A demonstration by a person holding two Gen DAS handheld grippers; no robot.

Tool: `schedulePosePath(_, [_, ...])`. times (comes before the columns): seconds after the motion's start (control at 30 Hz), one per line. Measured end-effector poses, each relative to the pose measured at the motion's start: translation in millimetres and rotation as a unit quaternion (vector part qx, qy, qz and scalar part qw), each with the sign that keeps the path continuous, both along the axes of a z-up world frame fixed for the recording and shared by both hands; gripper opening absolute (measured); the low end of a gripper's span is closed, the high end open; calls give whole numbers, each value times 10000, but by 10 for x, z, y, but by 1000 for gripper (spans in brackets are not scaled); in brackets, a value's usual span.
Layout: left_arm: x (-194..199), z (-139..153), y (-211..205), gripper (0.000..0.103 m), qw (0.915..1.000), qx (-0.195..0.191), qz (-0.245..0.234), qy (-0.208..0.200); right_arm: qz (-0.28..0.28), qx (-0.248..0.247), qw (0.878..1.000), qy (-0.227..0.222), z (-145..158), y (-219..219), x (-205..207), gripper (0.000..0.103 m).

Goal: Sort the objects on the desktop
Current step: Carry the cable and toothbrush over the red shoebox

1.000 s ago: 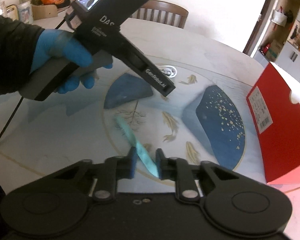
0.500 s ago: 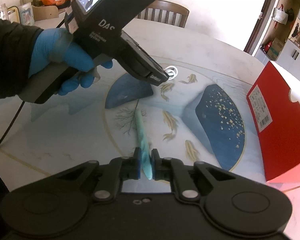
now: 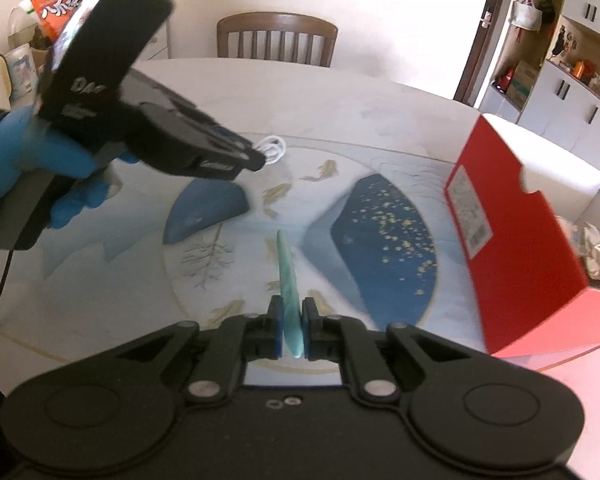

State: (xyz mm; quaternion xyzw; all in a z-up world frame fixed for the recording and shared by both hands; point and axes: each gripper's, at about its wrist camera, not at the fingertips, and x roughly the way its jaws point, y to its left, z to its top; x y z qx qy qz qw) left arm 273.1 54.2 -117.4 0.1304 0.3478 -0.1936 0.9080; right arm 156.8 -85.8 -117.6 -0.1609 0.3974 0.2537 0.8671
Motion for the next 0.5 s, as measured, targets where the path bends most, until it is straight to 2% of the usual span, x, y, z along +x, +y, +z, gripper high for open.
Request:
schedulePosePath(0.2, [-101,160,-120,12,10000,-64,3,30,-69,44,9998,-192,186,-186,43,8])
schedulePosePath(0.5, [-329,554,-389,12,9998,-174,11,17,-244,325,9986,-342,531,-578,122,8])
